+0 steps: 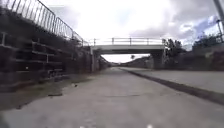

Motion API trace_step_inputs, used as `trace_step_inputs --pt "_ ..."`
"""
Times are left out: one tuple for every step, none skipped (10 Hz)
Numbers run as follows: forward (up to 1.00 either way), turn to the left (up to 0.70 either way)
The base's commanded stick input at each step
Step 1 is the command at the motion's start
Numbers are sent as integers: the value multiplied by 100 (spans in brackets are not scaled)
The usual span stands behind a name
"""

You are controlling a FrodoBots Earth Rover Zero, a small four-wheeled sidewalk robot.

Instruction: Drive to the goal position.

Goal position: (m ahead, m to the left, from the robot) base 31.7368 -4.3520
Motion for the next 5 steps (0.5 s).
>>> trace_step_inputs --pt "100 0" --pt "100 0" --pt "100 0" --pt "100 0" --pt "100 0"
